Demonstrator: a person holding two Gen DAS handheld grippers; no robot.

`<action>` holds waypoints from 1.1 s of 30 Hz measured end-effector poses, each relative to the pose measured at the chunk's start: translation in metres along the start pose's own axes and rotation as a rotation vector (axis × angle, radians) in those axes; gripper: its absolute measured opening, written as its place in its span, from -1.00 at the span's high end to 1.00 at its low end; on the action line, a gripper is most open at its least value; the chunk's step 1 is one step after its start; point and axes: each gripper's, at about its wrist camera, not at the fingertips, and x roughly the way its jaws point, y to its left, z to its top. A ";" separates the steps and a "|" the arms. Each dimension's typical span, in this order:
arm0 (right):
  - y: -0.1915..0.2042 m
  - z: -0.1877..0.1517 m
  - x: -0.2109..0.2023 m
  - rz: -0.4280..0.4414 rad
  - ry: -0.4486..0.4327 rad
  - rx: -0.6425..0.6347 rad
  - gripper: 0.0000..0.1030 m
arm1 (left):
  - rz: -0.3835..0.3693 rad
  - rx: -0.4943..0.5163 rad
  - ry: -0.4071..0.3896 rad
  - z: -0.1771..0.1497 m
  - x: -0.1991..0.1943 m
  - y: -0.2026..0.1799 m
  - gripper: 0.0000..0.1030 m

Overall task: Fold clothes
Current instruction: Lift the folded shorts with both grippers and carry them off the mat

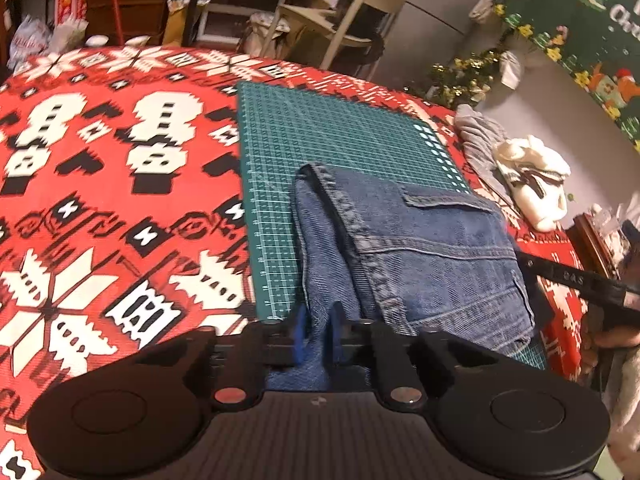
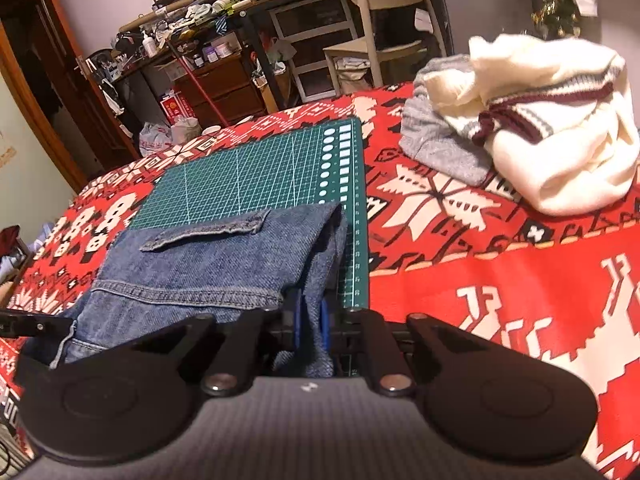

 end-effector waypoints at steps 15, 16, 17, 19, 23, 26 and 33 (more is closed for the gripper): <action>0.034 0.036 -0.015 0.022 -0.009 -0.113 0.90 | -0.010 -0.034 -0.194 0.008 -0.053 -0.017 0.87; 0.039 0.042 -0.015 0.029 -0.008 -0.130 0.90 | -0.004 -0.038 -0.218 0.008 -0.060 -0.017 0.87; 0.046 0.048 -0.014 0.037 -0.006 -0.152 0.90 | 0.000 -0.044 -0.238 0.008 -0.066 -0.016 0.87; 0.063 0.063 -0.011 0.060 -0.002 -0.206 0.90 | 0.015 -0.073 -0.280 0.006 -0.080 -0.010 0.87; 0.108 0.098 0.005 0.129 0.012 -0.325 0.90 | 0.058 -0.166 -0.363 -0.004 -0.106 0.009 0.87; 0.156 0.121 0.024 0.194 0.029 -0.434 0.90 | 0.120 -0.279 -0.430 -0.015 -0.126 0.028 0.87; 0.277 0.151 0.085 0.378 0.087 -0.593 0.90 | 0.300 -0.487 -0.536 -0.033 -0.166 0.063 0.88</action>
